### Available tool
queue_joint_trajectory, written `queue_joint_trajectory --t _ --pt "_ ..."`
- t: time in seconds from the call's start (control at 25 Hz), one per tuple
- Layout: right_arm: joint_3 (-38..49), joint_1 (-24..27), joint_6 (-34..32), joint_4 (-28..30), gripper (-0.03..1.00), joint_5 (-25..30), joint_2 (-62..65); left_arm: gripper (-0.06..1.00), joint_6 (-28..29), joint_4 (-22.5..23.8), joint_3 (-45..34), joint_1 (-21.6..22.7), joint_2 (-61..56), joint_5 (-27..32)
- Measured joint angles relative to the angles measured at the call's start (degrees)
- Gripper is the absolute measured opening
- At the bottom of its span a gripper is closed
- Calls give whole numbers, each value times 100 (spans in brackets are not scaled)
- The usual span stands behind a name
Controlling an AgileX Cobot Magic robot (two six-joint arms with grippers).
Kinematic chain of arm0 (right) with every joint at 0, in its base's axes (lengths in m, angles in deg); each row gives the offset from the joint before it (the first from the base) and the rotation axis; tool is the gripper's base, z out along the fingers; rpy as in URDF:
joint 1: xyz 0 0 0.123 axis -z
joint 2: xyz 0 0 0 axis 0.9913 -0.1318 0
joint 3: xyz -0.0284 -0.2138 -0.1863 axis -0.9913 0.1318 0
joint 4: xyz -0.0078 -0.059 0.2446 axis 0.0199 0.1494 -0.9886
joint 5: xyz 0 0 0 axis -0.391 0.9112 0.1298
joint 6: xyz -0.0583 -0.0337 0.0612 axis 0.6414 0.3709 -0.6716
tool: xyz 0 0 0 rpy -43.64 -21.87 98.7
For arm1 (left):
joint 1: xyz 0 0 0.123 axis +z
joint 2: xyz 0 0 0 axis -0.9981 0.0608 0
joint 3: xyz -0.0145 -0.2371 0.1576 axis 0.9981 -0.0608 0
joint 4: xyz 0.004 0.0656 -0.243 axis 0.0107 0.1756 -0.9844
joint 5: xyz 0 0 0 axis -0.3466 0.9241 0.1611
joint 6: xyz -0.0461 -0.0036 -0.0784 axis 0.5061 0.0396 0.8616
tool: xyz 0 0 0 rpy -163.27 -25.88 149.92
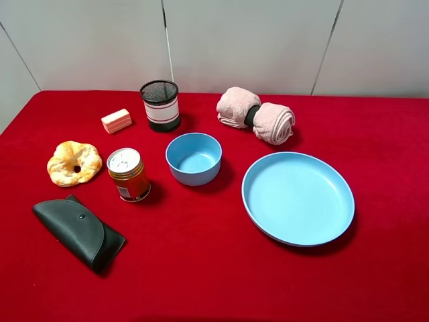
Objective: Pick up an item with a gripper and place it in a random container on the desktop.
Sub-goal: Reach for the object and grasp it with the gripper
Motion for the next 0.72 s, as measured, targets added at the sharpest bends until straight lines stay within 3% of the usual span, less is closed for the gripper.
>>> queue_joint_trajectory --t 0.72 --pt "0 0 0 0 69 0 0 99 0 0 0 0 0 0"
